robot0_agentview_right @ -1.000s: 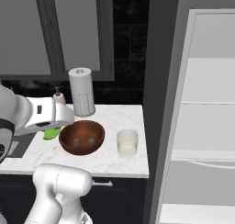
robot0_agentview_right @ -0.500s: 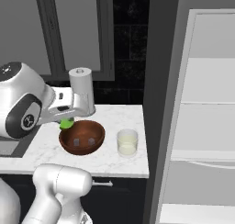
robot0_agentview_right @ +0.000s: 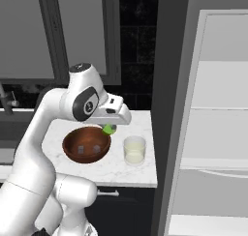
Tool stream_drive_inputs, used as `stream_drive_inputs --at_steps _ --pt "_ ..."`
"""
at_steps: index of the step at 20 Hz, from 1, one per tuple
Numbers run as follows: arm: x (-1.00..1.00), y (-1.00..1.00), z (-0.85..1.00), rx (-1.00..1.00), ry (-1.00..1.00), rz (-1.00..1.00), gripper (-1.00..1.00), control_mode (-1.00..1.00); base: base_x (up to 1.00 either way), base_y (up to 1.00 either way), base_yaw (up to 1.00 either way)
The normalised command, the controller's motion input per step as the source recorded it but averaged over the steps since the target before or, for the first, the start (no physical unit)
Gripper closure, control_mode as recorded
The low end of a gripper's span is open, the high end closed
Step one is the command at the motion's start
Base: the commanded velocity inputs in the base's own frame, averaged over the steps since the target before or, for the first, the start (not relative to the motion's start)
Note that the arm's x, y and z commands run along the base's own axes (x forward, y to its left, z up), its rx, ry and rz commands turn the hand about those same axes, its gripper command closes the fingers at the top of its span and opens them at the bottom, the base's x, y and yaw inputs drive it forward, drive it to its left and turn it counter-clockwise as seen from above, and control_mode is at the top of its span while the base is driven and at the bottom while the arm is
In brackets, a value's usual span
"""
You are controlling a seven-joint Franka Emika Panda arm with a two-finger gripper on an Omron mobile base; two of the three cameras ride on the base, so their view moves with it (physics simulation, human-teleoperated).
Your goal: Grab a lemon wedge from the fridge and one ice cube from the ice bowl, and put them in the glass of lemonade.
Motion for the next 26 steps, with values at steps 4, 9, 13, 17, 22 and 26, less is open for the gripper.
stream_drive_inputs --at_steps 4,9,13,17,22,26 --pt "0.7 -0.18 -0.59 0.03 0.04 -0.15 1.0 -1.0 0.0 0.0 0.0" --pt "0.44 0.0 -0.61 0.04 -0.01 -0.03 1.0 -1.0 0.0 0.0 0.0" --pt "0.33 -0.13 -0.45 0.06 -0.06 0.0 1.0 -1.0 0.0 0.0 0.0" --pt "0.04 -0.29 -0.1 0.01 0.0 0.0 1.0 -1.0 0.0 0.0 0.0" --pt "0.0 -0.15 -0.18 0.01 -0.01 0.0 1.0 -1.0 0.0 0.0 0.0" --pt "0.01 0.0 -0.2 0.0 0.0 0.0 1.0 -1.0 0.0 0.0 0.0"
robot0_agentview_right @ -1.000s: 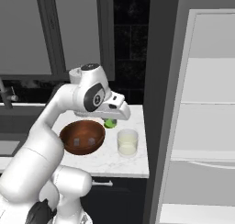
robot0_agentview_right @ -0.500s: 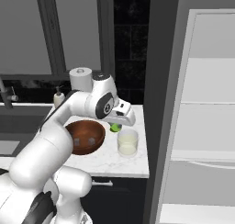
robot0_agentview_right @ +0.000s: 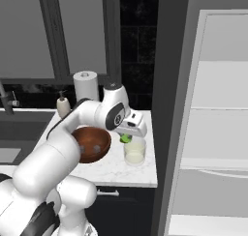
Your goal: Grab a lemon wedge from the fridge and one ice cube from the ice bowl, and put them in the glass of lemonade.
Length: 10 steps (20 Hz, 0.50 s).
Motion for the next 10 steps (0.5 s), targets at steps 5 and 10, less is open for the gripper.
stream_drive_inputs --at_steps 5,10 --pt "0.0 0.0 -0.23 0.0 0.0 0.0 1.0 -1.0 0.0 0.0 0.0" --pt "0.04 0.0 -0.04 0.0 0.0 0.0 1.0 -1.0 0.0 0.0 0.0"
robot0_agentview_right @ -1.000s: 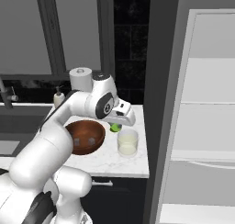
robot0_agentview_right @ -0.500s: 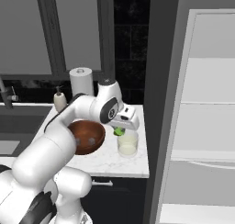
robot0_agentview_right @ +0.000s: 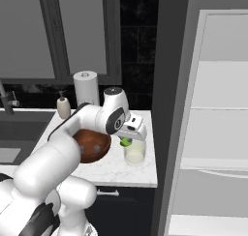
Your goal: Grab a lemon wedge from the fridge and one ice cube from the ice bowl, and put them in the glass of lemonade.
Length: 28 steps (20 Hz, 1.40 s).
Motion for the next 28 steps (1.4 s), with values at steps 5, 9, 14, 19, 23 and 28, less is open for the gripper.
stream_drive_inputs --at_steps 5,9,14,19,23,28 --pt "0.18 0.0 0.0 0.0 0.0 0.0 1.0 -1.0 0.0 0.0 0.0" --pt "0.24 0.0 0.0 0.0 0.0 0.0 1.0 -1.0 0.0 0.0 0.0" --pt "0.1 0.0 -0.01 0.0 0.0 0.0 1.0 -1.0 0.0 0.0 0.0" --pt "0.05 0.0 -0.07 0.0 0.0 0.0 1.0 -1.0 0.0 0.0 0.0" --pt "0.07 0.0 -0.14 0.0 0.0 0.0 1.0 -1.0 0.0 0.0 0.0" --pt "0.25 -0.04 -0.14 0.0 0.0 0.0 1.0 -1.0 0.0 0.0 0.0"
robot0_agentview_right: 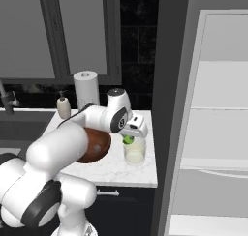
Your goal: Grab a lemon wedge from the fridge and one ice cube from the ice bowl, and put them in the glass of lemonade.
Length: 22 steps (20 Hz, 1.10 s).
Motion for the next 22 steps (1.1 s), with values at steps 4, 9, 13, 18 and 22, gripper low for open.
stream_drive_inputs --at_steps 4,9,13,18,22 --pt "0.24 -0.05 0.0 0.0 0.0 0.0 1.0 -1.0 0.0 0.0 0.0" --pt "0.04 -0.11 0.0 0.0 0.0 0.0 1.0 -1.0 0.0 0.0 0.0" --pt "0.05 -0.03 -0.07 0.0 0.0 0.0 1.0 -1.0 0.0 0.0 0.0" --pt "0.21 0.0 -0.35 0.0 -0.02 0.0 1.0 -1.0 0.0 0.0 0.0" --pt "0.05 0.0 -0.19 0.0 -0.04 0.0 1.0 -1.0 0.0 0.0 0.0"
